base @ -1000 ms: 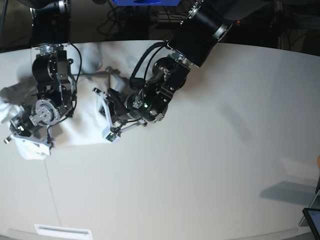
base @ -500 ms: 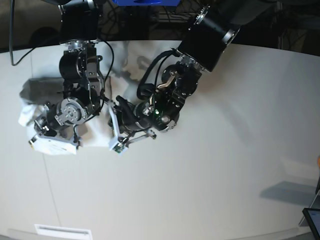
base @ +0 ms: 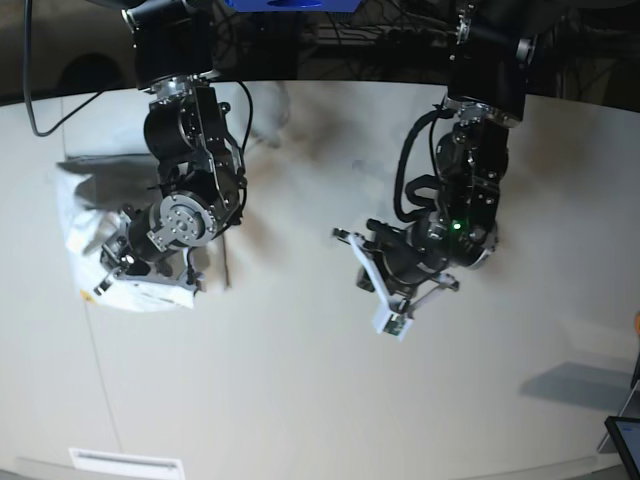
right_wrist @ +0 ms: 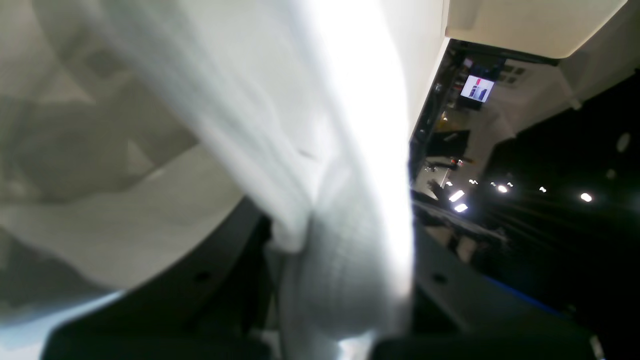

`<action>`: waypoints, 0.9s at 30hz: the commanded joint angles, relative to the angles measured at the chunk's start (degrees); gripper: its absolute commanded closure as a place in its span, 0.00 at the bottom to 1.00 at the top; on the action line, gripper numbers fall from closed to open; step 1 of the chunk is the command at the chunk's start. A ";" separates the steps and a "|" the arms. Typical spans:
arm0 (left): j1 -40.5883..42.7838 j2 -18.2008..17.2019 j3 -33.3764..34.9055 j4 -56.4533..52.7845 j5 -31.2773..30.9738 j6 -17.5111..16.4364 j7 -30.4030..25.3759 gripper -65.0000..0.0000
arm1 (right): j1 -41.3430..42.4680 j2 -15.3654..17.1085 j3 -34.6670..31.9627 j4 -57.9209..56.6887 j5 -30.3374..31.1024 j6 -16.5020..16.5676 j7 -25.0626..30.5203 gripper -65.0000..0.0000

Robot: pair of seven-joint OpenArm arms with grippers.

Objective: Fold the T-shirt properly
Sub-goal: 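Press the folded bundle flat with the right gripper while the left gripper withdraws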

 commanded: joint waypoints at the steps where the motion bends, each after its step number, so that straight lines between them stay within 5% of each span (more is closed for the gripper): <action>1: -0.76 -0.98 -1.24 1.84 -0.65 -0.18 -0.75 1.00 | 1.13 -0.24 -0.02 1.20 0.12 -0.30 -0.29 1.00; 10: 2.49 -5.46 -7.83 2.28 -0.65 -0.45 -0.75 1.00 | 1.22 -0.24 0.16 0.85 7.06 -1.89 -0.64 1.00; 16: 3.73 -5.55 -8.09 2.28 -0.65 -0.45 -0.75 1.00 | 2.01 -0.24 0.16 0.94 13.92 -4.87 -0.47 1.00; 27: 5.40 -5.64 -8.09 2.20 -0.56 -0.45 -0.75 1.00 | 4.30 -0.24 1.74 -2.58 18.23 -5.23 0.41 1.00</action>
